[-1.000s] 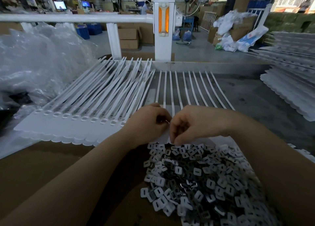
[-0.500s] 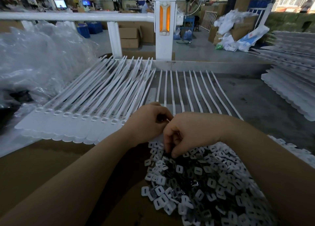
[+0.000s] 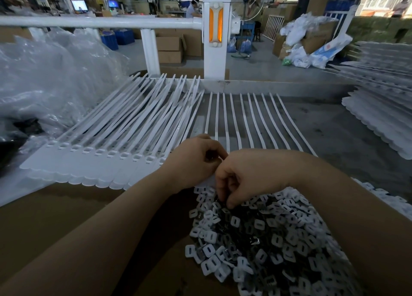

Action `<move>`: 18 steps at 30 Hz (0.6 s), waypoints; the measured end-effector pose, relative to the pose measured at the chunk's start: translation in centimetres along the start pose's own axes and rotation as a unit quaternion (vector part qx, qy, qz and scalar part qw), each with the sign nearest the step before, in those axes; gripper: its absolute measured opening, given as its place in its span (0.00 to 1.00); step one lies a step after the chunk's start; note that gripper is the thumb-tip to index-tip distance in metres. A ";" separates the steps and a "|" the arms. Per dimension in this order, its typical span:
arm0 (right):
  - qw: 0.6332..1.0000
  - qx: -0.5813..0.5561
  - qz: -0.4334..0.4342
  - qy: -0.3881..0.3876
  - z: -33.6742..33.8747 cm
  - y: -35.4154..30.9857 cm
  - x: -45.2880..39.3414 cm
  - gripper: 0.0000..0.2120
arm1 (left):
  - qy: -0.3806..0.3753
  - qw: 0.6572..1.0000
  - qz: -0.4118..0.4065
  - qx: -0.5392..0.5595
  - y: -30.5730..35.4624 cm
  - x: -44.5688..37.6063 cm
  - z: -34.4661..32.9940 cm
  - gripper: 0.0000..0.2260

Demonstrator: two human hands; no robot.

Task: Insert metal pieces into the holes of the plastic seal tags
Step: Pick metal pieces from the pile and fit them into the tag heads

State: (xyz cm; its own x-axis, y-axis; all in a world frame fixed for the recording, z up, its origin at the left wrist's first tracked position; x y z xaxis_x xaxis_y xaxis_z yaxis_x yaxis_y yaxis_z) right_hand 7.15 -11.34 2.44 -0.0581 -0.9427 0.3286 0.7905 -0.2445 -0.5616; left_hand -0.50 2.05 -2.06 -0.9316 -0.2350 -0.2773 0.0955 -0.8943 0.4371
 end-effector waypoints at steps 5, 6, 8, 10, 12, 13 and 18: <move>1.000 -0.003 -0.002 -0.012 -0.1 -0.1 0.0 0.04 | 0.005 1.000 -0.004 0.000 -0.1 0.0 -0.1 0.09; 1.000 -0.012 -0.003 -0.017 0.0 -0.1 0.0 0.04 | 0.005 1.000 -0.006 -0.001 -0.2 0.0 -0.1 0.09; 0.999 -0.042 0.002 -0.017 0.2 -0.1 0.2 0.03 | 0.007 1.000 -0.011 -0.005 -0.3 -0.1 -0.2 0.09; 0.997 -0.078 0.016 0.015 0.5 0.1 0.4 0.04 | 0.005 1.000 -0.015 -0.010 -0.5 -0.2 -0.2 0.07; 0.990 -0.116 0.024 0.071 1.0 0.5 0.4 0.03 | 0.000 1.000 -0.012 -0.006 -0.5 -0.3 -0.2 0.05; 0.985 -0.130 0.022 0.108 1.2 0.8 0.4 0.04 | -0.002 1.000 -0.008 -0.005 -0.4 -0.3 -0.2 0.04; 0.940 -0.176 -0.009 0.292 2.0 2.7 0.1 0.05 | 0.018 0.999 0.026 0.028 -0.1 -0.3 0.1 0.12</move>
State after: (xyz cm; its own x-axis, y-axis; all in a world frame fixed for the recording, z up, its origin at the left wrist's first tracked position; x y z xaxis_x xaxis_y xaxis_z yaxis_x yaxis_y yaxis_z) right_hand 10.49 -11.65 2.43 -0.4755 -0.8765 -0.0756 0.5414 -0.2239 -0.8104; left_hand -0.26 2.24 -1.94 -0.9127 -0.2949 -0.2830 0.1229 -0.8584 0.4981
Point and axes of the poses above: each hand's wrist, its own x-axis away from the middle knuckle, its own z-axis out of the back of the hand, y = z × x, the point moved 1 cm from there along -x, towards the middle knuckle, and after that the axes turned 10 degrees about -x, right-handed, at the moved point
